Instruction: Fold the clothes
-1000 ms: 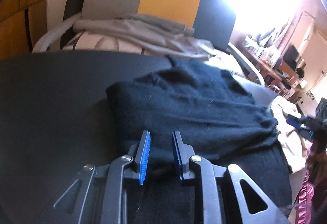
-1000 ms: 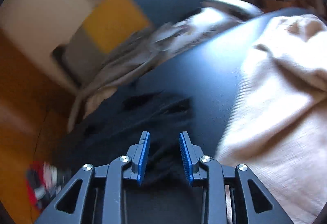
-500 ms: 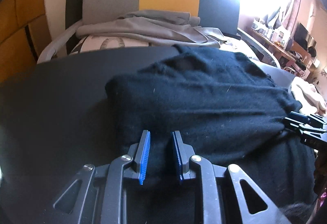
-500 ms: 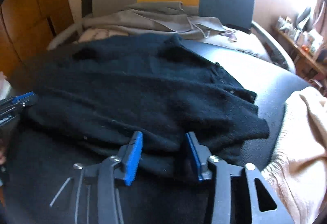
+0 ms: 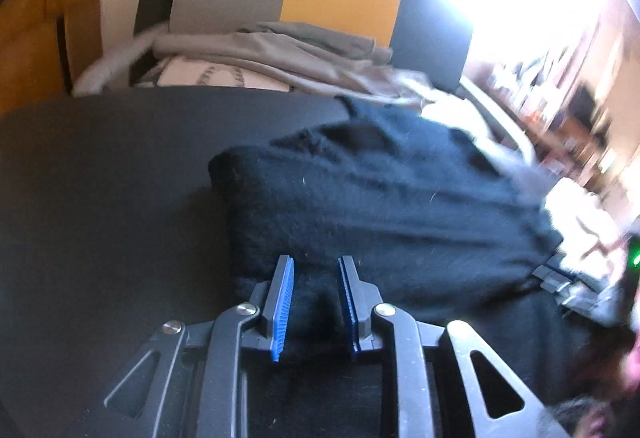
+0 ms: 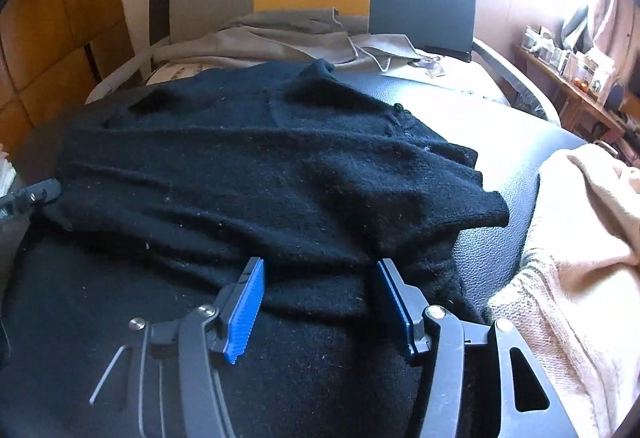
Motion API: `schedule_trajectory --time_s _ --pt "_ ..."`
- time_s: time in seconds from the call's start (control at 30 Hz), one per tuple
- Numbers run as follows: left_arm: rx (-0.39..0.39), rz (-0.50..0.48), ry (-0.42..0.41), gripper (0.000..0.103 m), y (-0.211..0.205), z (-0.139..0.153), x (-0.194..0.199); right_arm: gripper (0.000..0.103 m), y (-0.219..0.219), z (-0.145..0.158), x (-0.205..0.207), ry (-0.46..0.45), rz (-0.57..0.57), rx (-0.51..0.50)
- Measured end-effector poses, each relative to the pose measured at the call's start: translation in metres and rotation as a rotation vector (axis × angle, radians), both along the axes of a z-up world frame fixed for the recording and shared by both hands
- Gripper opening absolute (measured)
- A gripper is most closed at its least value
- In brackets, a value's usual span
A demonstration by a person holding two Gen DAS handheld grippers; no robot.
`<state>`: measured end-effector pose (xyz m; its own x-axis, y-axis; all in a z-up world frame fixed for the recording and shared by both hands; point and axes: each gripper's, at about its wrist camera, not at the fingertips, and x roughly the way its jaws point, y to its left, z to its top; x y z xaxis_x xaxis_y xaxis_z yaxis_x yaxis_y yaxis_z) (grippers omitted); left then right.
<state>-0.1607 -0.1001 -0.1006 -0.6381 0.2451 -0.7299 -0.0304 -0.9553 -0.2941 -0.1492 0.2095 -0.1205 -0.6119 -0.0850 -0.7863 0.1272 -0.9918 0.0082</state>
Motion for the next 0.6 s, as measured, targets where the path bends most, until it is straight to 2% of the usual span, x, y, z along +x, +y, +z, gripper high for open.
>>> schedule_trajectory --time_s 0.07,0.13,0.3,0.37,0.43,0.47,0.53,0.6 --pt "0.046 0.006 0.013 0.022 -0.017 0.009 -0.009 0.058 -0.002 0.012 0.001 0.014 0.01 -0.018" --pt "0.035 -0.016 0.024 0.022 -0.028 0.018 -0.022 0.058 -0.007 0.025 -0.001 0.047 0.034 -0.026" --pt "-0.044 -0.262 -0.001 0.022 -0.012 0.02 -0.055 0.063 -0.031 0.041 -0.02 0.071 0.115 -0.034" --pt "-0.113 -0.326 -0.034 0.022 0.002 0.012 -0.065 0.064 -0.043 0.036 -0.03 0.06 0.147 0.003" --pt "-0.194 -0.299 -0.095 0.022 0.01 -0.004 -0.081 0.064 -0.049 0.028 -0.038 0.046 0.154 0.041" --pt "-0.196 -0.265 -0.111 0.022 0.008 -0.011 -0.088 0.064 -0.05 0.022 -0.041 0.035 0.148 0.063" --pt "-0.135 -0.2 -0.131 0.025 0.0 -0.021 -0.099 0.065 -0.045 0.01 -0.045 0.014 0.127 0.056" --pt "-0.082 -0.167 -0.138 0.025 -0.005 -0.023 -0.099 0.071 -0.035 0.001 -0.046 -0.004 0.105 0.019"
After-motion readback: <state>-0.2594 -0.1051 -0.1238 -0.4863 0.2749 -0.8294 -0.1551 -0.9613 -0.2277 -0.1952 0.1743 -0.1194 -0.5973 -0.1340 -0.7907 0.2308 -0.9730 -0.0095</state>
